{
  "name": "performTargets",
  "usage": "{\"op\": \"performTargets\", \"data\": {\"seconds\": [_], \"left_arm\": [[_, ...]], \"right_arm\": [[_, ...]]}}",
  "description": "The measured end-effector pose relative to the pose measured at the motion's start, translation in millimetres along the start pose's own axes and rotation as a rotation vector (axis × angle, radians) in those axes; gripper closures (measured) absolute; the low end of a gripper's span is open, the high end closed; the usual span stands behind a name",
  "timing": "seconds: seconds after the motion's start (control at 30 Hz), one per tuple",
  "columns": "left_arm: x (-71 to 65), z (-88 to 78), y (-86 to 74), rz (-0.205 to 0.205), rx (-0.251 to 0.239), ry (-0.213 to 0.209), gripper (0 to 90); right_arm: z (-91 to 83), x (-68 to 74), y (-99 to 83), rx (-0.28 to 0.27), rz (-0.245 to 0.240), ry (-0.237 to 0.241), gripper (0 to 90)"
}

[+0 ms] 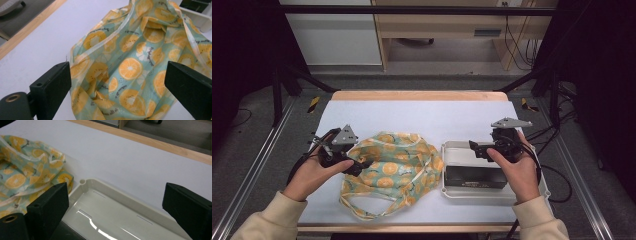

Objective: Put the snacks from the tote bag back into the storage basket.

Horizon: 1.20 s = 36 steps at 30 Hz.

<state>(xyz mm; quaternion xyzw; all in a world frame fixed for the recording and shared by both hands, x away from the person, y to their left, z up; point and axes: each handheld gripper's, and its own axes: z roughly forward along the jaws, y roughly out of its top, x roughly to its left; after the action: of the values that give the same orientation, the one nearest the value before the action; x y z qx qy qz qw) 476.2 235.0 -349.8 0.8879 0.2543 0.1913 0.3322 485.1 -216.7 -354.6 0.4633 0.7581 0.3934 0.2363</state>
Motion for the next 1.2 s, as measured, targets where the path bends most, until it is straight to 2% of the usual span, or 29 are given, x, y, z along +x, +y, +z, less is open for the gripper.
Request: {"op": "performTargets", "data": {"seconds": [0.1, 0.27, 0.33, 0.47, 0.5, 0.77, 0.93, 1.03, 1.2], "left_arm": [[0.9, -3.6, 0.1, -0.024, -0.018, 0.023, 7.2], [2.7, -10.2, -1.3, -0.05, -0.043, 0.056, 7.3], [4.0, -12.1, -3.4, -0.065, -0.056, 0.063, 7.3], [7.1, -12.6, -9.6, -0.059, -0.051, 0.089, 7.5], [8.6, -12.8, -12.4, -0.067, -0.063, 0.095, 7.5], [16.5, -17.3, -26.8, -0.119, -0.112, 0.131, 7.5], [20.7, -19.2, -35.1, -0.127, -0.117, 0.137, 7.9], [23.5, -19.5, -42.6, -0.152, -0.137, 0.14, 7.9], [28.9, -19.0, -56.6, -0.18, -0.137, 0.156, 7.9]], "right_arm": [[-1.3, 1.6, 2.6, -0.016, 0.033, -0.018, 6.9], [-5.3, 1.3, 4.7, -0.044, 0.051, -0.039, 6.6], [-8.2, 0.4, 4.5, -0.059, 0.075, -0.046, 6.6], [-15.2, -3.8, 2.1, -0.097, 0.098, -0.08, 7.5], [-16.7, -4.6, 1.1, -0.101, 0.103, -0.088, 7.5], [-31.9, -20.2, -13.7, -0.123, 0.153, -0.165, 7.4], [-40.3, -29.0, -24.7, -0.131, 0.185, -0.193, 7.4], [-43.0, -33.7, -32.2, -0.127, 0.2, -0.206, 7.4], [-44.1, -41.0, -45.0, -0.111, 0.216, -0.224, 7.5]]}}
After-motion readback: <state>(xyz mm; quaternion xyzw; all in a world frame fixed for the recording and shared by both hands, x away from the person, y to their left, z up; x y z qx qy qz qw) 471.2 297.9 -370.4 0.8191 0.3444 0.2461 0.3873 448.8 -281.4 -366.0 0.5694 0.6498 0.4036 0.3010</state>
